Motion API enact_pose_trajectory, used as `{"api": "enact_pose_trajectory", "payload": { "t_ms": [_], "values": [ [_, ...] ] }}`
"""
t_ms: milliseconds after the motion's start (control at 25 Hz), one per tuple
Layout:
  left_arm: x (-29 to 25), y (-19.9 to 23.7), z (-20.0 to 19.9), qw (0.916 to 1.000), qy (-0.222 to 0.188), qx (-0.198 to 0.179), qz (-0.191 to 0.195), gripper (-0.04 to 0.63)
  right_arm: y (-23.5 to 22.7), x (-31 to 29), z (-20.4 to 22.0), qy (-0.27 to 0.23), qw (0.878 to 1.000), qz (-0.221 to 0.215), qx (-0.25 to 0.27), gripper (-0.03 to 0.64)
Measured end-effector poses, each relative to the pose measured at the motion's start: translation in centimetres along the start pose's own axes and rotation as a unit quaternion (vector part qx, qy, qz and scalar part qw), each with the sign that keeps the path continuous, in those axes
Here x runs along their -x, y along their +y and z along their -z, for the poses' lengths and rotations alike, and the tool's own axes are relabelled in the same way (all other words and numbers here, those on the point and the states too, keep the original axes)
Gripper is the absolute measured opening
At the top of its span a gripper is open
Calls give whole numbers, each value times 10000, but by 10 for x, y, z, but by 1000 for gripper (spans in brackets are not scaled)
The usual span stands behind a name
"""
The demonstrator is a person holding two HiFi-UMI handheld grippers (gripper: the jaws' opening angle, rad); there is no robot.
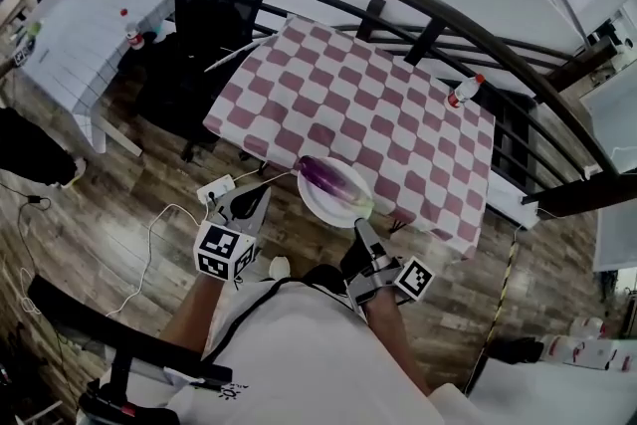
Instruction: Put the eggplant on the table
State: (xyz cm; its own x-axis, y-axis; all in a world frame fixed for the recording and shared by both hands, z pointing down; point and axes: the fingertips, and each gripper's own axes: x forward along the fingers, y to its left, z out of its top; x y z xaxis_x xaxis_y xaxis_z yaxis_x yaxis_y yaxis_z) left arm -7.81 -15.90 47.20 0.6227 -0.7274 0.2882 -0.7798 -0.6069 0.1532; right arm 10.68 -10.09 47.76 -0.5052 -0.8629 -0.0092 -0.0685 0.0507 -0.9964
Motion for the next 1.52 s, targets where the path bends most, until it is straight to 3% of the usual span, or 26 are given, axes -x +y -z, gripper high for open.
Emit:
{"api": "enact_pose_trajectory", "payload": {
  "t_ms": [400, 760, 1320, 1520],
  "values": [
    [12, 39, 12, 9993, 24, 181, -319, 5, -5, -34, 3, 211, 9997, 130, -45, 40],
    [4, 73, 16, 9965, 47, 435, -711, 5, -16, -86, -10, 692, 9976, 73, 27, 40],
    [-77, 136, 0, 9879, 185, 631, -1407, 5, -44, -192, -71, 1382, 9904, -18, 39, 40],
    [-114, 158, -1, 9833, 297, 731, -1640, 5, -55, -238, -91, 1835, 9826, -177, 239, 40]
  ]
}}
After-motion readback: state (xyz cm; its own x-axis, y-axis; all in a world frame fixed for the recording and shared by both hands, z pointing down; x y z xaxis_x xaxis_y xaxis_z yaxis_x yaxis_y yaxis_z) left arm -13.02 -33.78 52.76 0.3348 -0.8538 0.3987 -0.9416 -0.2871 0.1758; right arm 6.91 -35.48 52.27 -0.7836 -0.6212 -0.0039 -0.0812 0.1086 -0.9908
